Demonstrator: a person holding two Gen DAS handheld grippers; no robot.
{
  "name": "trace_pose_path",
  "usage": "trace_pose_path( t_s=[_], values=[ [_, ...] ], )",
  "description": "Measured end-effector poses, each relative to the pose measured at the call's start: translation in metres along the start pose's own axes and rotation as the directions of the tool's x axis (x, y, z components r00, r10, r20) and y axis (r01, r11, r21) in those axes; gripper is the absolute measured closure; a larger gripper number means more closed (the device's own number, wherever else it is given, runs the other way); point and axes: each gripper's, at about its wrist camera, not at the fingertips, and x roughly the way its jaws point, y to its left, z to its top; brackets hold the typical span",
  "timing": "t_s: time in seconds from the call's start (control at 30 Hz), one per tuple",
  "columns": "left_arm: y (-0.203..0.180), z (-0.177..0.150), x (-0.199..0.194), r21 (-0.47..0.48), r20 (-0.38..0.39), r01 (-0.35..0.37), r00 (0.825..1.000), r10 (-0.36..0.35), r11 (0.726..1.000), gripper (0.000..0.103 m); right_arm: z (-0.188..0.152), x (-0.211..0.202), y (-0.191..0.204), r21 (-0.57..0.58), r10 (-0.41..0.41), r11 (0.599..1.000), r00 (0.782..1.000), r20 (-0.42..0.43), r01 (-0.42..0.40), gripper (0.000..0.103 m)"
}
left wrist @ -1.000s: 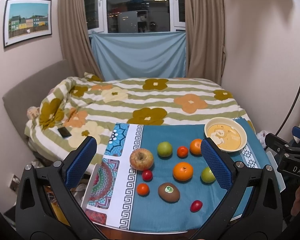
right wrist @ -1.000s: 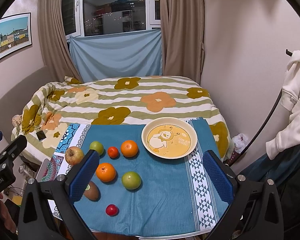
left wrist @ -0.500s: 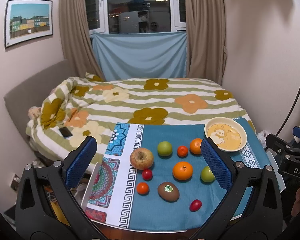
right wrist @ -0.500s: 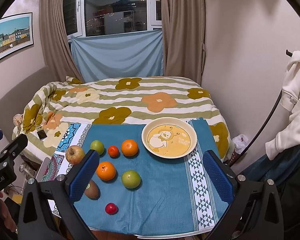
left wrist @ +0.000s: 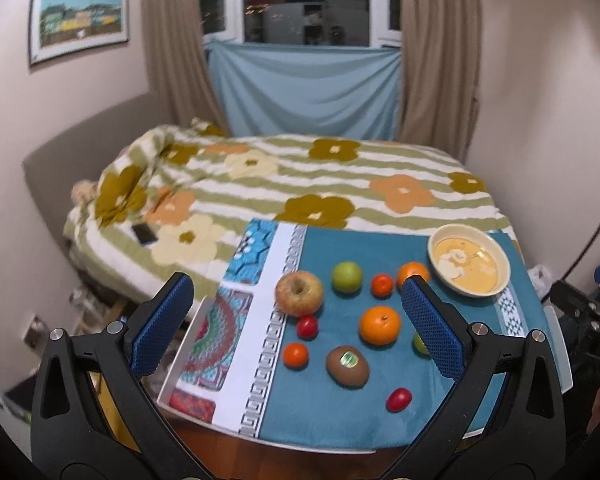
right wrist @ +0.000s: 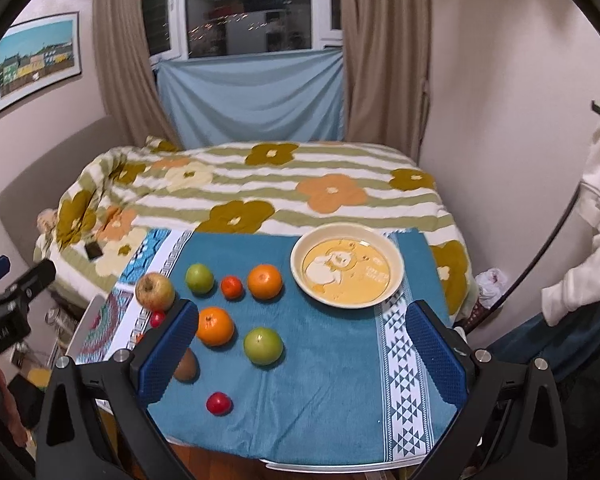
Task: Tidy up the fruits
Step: 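Grasp the kiwi with the left tool while the right tool grasps the large green apple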
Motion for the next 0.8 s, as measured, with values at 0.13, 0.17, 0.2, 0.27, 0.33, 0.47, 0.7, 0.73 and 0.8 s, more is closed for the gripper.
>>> trace_pose_path(
  t_s=[0.13, 0.17, 0.2, 0.27, 0.33, 0.47, 0.7, 0.73, 0.8],
  values=[
    [0.001, -0.014, 0.02, 0.022, -0.083, -0.07, 0.994, 0.072, 0.997, 0.0, -0.012, 0.028, -0.002, -0.023, 0.077, 0.997, 0.996, -0.052, -0.078, 0.0],
    [0.0, -0.019, 0.025, 0.028, -0.1, -0.077, 0.992, 0.079, 0.997, 0.0, -0.014, 0.033, -0.003, -0.03, 0.091, 0.995, 0.994, -0.062, -0.093, 0.0],
    [-0.001, -0.025, 0.03, 0.03, -0.118, -0.072, 0.99, 0.075, 0.997, 0.0, -0.018, 0.043, 0.0, -0.047, 0.112, 0.992, 0.99, -0.08, -0.116, 0.0],
    [-0.003, -0.038, 0.041, 0.031, -0.155, -0.062, 0.986, 0.066, 0.998, 0.0, -0.025, 0.05, -0.011, -0.058, 0.134, 0.988, 0.986, -0.099, -0.14, 0.0],
    [-0.008, -0.05, 0.051, 0.041, -0.177, -0.063, 0.982, 0.069, 0.997, 0.0, -0.034, 0.065, -0.014, -0.079, 0.17, 0.98, 0.978, -0.125, -0.18, 0.0],
    [-0.022, -0.074, 0.07, 0.073, -0.201, -0.048, 0.978, 0.062, 0.996, 0.0, -0.045, 0.086, -0.02, -0.12, 0.196, 0.969, 0.97, -0.144, -0.214, 0.0],
    [-0.047, -0.102, 0.111, 0.151, -0.266, 0.059, 0.964, -0.017, 0.987, 0.0, -0.061, 0.13, -0.016, -0.243, 0.243, 0.927, 0.95, -0.195, -0.287, 0.0],
    [-0.05, -0.105, 0.116, 0.16, -0.273, 0.072, 0.962, -0.026, 0.985, 0.0, -0.063, 0.134, -0.015, -0.257, 0.245, 0.921, 0.949, -0.199, -0.292, 0.0],
    [-0.055, -0.11, 0.128, 0.178, -0.29, 0.097, 0.956, -0.042, 0.979, 0.0, -0.068, 0.145, -0.012, -0.28, 0.246, 0.912, 0.946, -0.212, -0.3, 0.0]
  ],
)
